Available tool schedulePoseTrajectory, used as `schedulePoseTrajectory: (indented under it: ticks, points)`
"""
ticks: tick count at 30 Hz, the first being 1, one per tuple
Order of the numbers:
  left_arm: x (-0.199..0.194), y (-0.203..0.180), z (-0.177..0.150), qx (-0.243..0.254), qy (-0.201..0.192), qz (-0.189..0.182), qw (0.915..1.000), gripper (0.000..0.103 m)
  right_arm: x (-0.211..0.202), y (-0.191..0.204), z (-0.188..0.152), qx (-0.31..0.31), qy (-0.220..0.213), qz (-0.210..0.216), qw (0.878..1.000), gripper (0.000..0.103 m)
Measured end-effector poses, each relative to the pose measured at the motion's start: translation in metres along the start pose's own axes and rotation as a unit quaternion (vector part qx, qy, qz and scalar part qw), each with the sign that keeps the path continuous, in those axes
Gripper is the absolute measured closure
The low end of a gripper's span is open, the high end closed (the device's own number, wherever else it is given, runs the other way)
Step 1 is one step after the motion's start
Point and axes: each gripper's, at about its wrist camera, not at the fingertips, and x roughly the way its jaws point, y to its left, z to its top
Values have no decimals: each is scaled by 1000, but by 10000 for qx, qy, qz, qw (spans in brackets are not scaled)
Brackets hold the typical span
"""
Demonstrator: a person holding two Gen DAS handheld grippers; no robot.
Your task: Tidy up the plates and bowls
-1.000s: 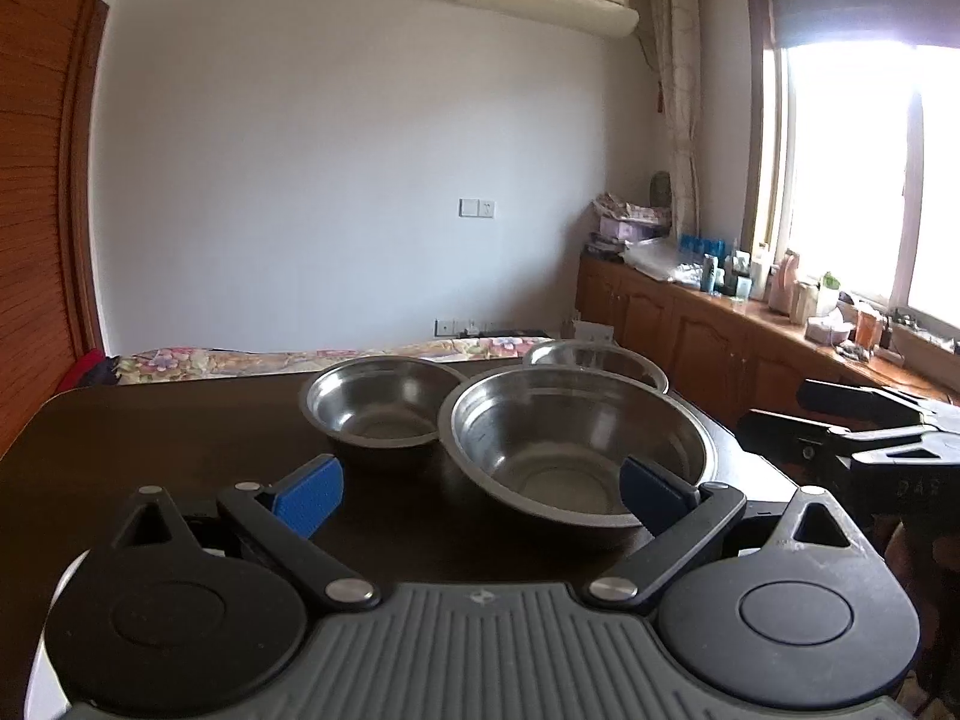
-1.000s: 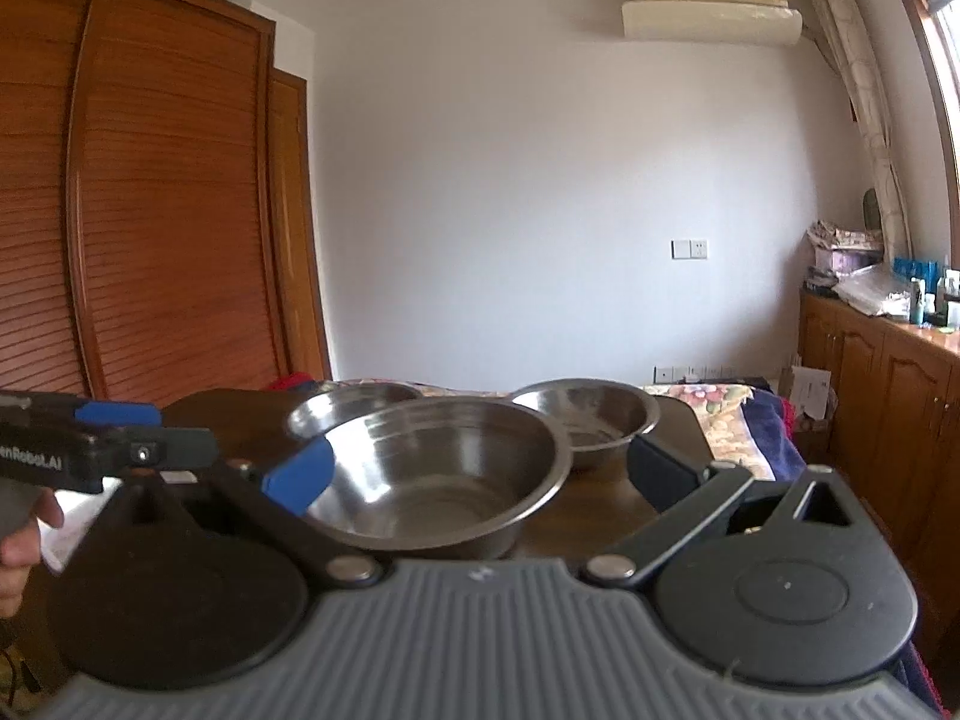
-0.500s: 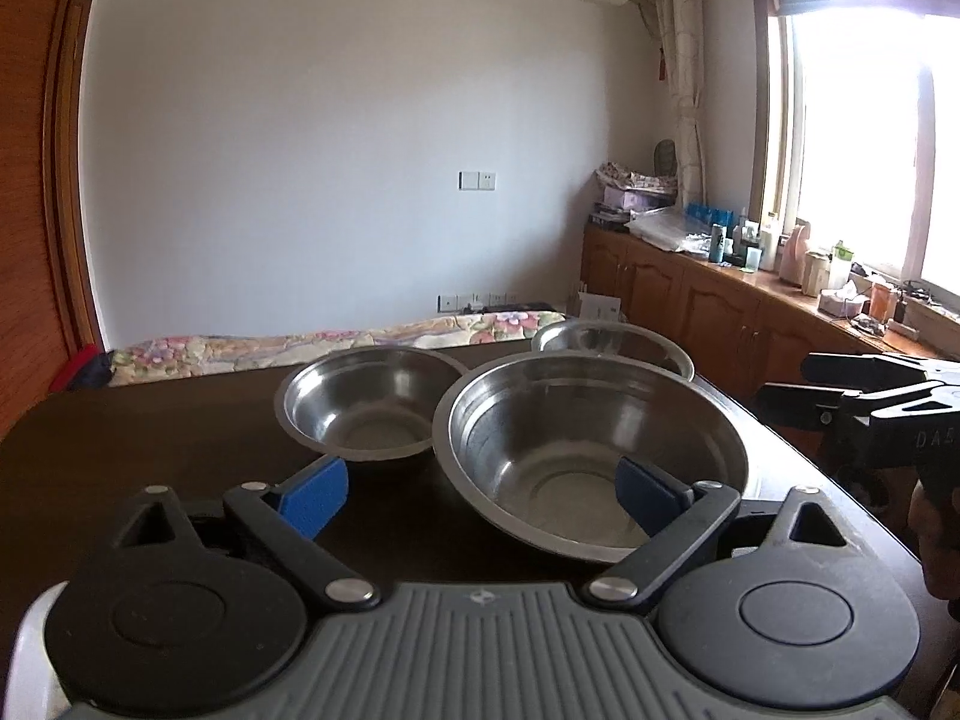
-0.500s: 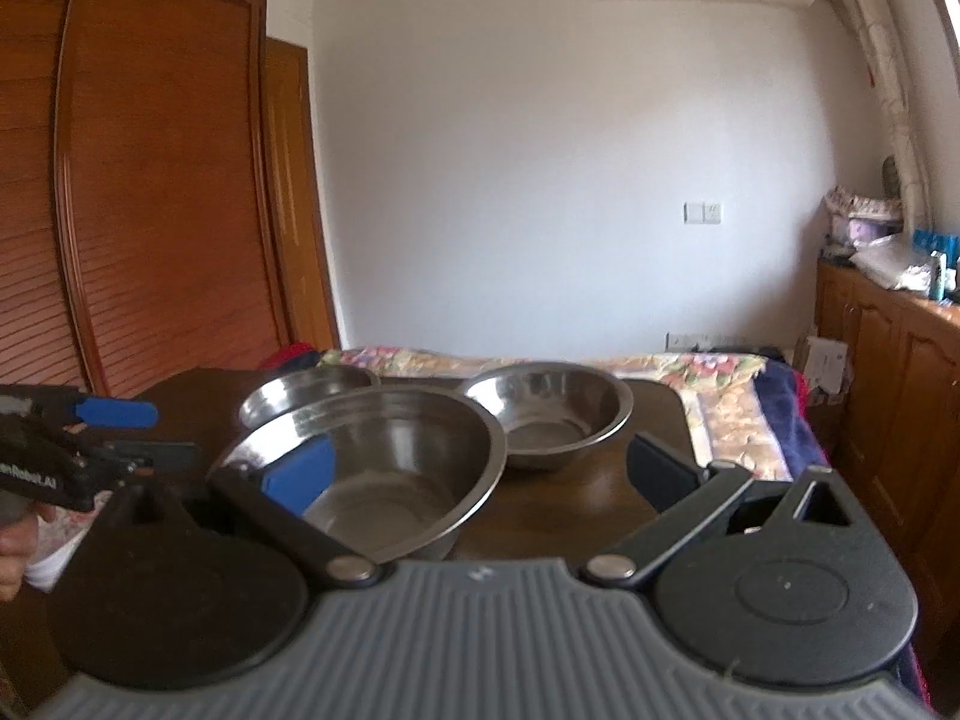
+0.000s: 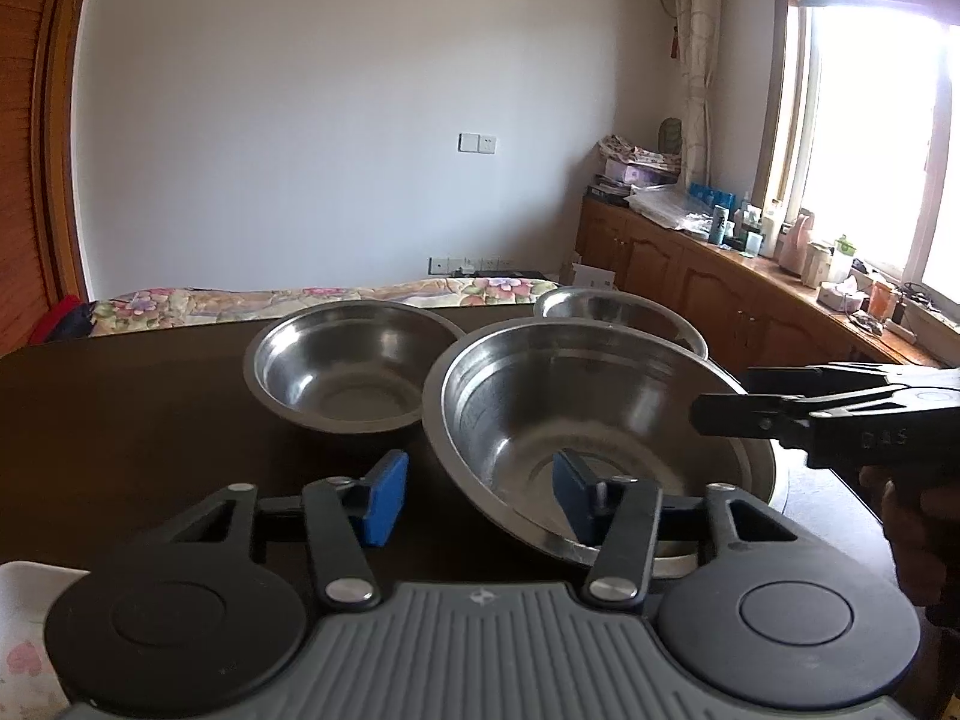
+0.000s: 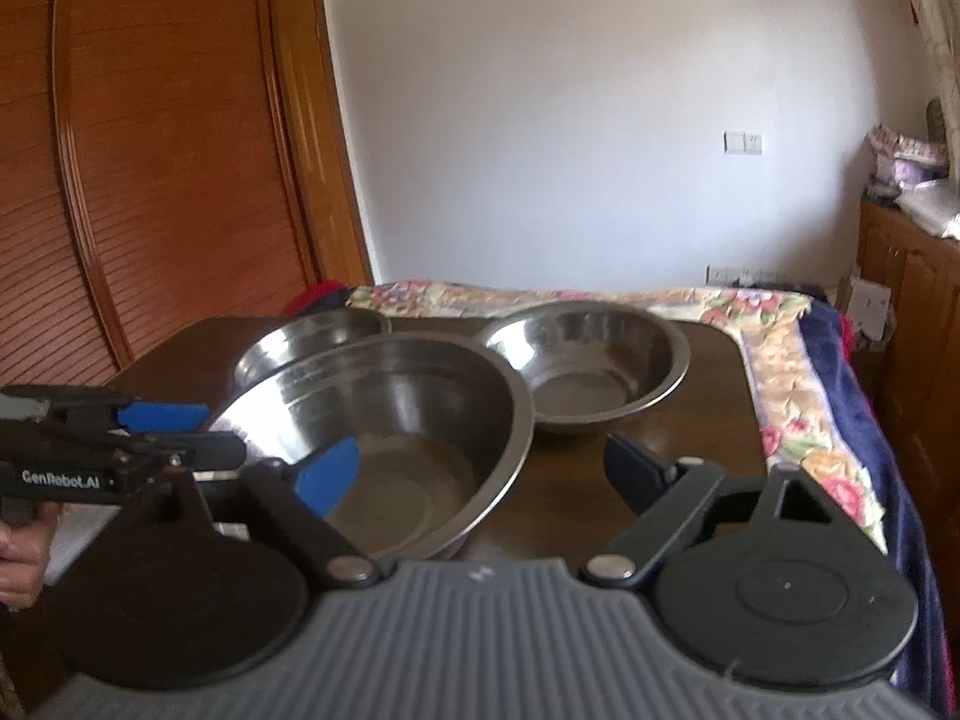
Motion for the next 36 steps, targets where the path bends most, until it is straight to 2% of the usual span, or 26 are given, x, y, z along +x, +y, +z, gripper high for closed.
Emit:
schedulePoseTrajectory:
  ticks: [3,9,13,14,16,17,19,22,36]
  points:
    - [4,0,1,13,24,-42,10000,50,5,-3,1,135,131,100,9998,22]
    - [10,0,3,-10,35,-51,10000,50,12,0,5,104,293,169,9994,33]
    - [9,0,4,-131,84,-111,9998,50,16,3,4,110,412,241,9988,46]
    - [8,0,4,-110,77,-82,9999,53,18,4,5,100,431,248,9987,49]
    - [8,0,3,-64,58,69,9999,66,17,5,4,71,431,164,9989,55]
    - [7,2,2,-77,56,94,9999,69,16,6,4,79,417,136,9990,57]
    - [4,5,2,-154,51,49,9999,72,13,4,3,130,366,51,9992,67]
    - [-3,5,0,-123,-45,56,9999,75,8,4,3,164,298,2,9994,74]
    - [-56,-3,-11,-157,-390,-69,9991,75,-25,20,-5,279,-61,-128,9995,76]
